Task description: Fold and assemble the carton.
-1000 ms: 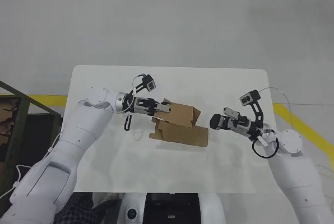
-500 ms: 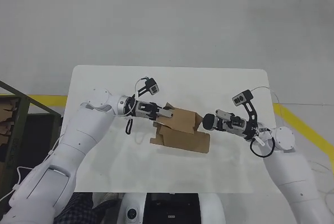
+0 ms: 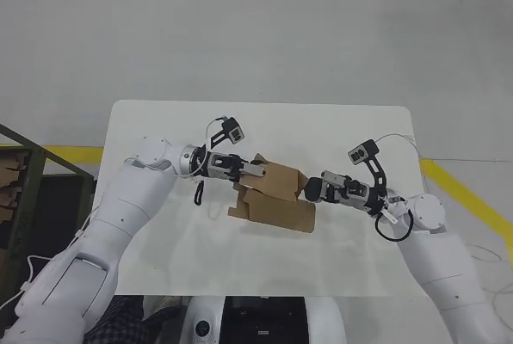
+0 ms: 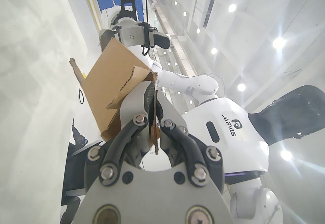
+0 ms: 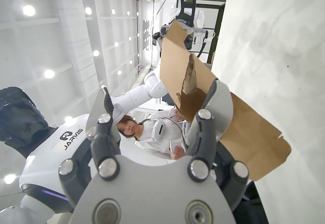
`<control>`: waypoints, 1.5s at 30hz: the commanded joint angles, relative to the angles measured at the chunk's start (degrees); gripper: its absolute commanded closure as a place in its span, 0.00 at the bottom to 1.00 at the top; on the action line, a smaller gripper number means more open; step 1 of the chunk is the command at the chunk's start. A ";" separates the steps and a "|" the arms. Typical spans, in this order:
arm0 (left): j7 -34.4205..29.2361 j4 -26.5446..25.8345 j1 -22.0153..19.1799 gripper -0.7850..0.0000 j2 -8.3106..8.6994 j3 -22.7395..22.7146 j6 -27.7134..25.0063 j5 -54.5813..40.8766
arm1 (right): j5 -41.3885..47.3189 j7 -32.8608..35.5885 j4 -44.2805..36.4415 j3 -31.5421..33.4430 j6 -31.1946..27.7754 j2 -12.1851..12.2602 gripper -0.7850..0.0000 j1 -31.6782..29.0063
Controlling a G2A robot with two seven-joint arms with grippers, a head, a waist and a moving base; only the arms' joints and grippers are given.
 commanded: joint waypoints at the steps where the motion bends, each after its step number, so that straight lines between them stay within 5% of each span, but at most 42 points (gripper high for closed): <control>1: 0.12 0.39 -0.01 1.00 0.07 -0.31 -0.12 0.12 | -0.06 -0.12 -0.12 0.89 -0.05 0.18 0.21 -0.35; 45: -1.07 0.43 0.04 1.00 -0.01 0.12 1.08 -1.13 | -0.92 2.70 -0.59 -3.40 1.05 -0.69 0.27 3.45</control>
